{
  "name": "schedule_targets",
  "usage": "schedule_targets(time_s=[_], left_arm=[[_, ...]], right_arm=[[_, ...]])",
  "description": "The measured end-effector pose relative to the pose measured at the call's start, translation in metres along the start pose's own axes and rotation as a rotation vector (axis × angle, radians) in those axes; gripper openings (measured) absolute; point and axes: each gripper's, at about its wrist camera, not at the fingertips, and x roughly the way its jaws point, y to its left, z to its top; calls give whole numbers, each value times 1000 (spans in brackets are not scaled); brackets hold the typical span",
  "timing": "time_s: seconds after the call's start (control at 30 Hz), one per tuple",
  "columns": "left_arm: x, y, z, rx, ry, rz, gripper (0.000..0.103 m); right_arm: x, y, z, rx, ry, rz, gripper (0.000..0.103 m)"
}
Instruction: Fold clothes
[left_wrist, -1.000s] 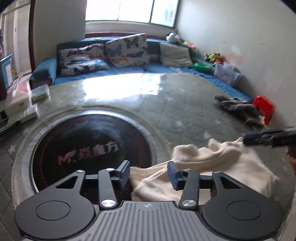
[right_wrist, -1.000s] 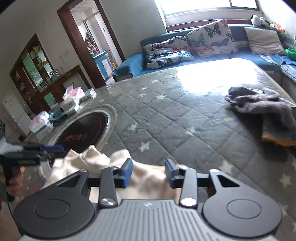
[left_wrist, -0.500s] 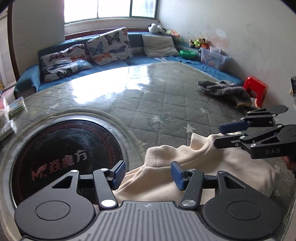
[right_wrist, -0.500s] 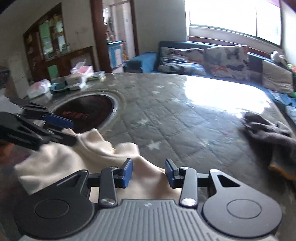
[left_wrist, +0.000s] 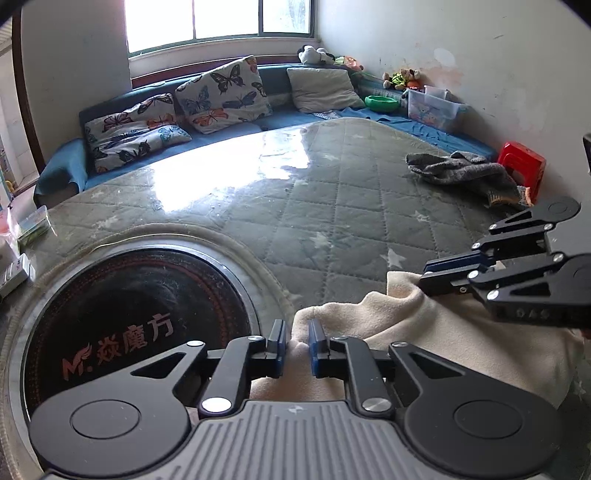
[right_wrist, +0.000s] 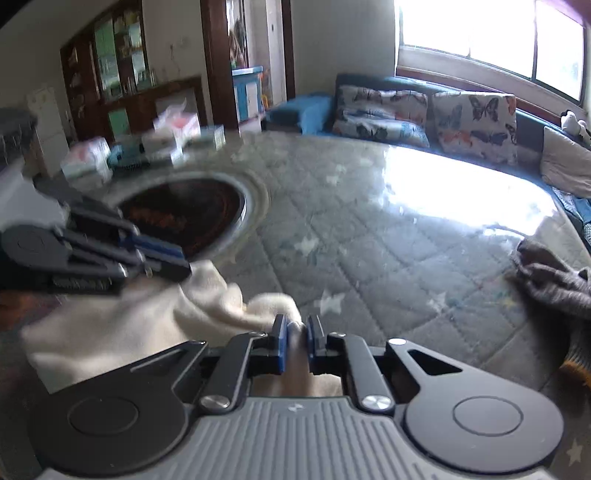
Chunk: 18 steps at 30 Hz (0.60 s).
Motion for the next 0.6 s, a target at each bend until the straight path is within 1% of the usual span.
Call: schedule_targets(time_s=[0.07,0.13,0.2,0.33,0.4,0.43,0.47,0.6], left_arm=[[-5,4,1,-19,-8,20,18],[-17,10,1,-55,-18,14,17],[-34,12,-2,-80,-37,-21,17],[-61,3,-17,-76,-40,-86,18],[-67,-1,-27,-79,-23,-116,18],[-68,-2,-32,-83,-13,-123,18],[-68,-3,-38,-88,-3,-125,18],[-66,0,-60,-87,26,-81,18]], right_arm=[[-1,1,1,-5,-6,-16,11],[-1,3,1,-10,-13,-32,11],[-10,5,2,-19,-34,-29,14],[-31,29,-1,-105,-49,30,16],[-32,40,-4,-132,-42,53,23],[-31,45,-5,-140,-41,57,25],[-27,47,-5,-138,-37,57,26],[-6,48,-5,-93,0,40,26]])
